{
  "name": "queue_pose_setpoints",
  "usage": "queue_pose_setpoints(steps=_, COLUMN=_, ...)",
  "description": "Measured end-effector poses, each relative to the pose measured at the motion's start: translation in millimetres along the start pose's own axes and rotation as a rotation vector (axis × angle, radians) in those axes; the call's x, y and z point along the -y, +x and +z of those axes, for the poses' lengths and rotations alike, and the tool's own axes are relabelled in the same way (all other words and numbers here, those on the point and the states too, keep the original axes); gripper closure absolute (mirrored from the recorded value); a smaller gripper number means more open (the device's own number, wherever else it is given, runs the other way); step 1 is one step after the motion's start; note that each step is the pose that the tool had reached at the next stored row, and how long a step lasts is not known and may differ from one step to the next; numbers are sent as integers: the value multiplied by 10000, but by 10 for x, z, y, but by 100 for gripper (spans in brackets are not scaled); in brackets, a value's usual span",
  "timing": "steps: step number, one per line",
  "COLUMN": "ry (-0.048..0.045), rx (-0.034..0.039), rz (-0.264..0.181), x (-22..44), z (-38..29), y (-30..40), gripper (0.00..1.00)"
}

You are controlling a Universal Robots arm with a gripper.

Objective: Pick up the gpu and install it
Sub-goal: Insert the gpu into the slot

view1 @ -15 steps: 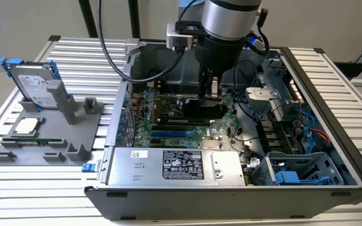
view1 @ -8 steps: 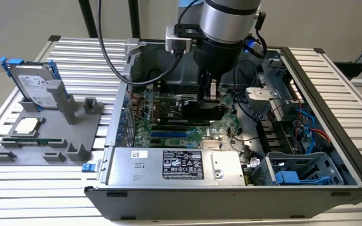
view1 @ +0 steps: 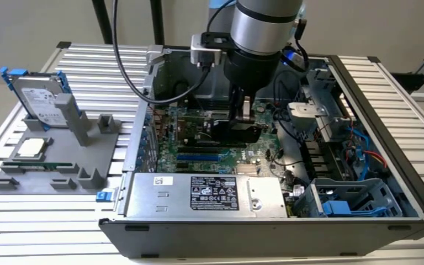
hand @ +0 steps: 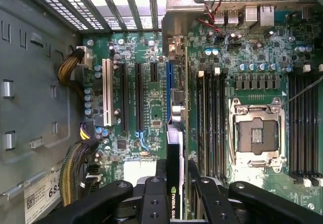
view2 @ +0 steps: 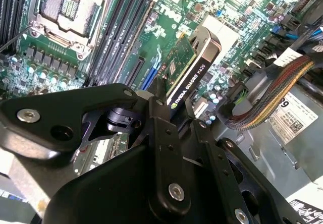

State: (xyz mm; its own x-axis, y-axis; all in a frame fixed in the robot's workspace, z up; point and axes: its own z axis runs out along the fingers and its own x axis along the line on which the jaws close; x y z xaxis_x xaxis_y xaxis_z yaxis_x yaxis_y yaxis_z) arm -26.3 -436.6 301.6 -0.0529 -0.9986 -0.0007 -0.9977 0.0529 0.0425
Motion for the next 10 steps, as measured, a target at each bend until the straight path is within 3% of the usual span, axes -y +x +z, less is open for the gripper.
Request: queue_pose_setpoints(steps=10, ry=0, rx=-1, rz=0, x=-51, z=78, y=3, gripper=100)
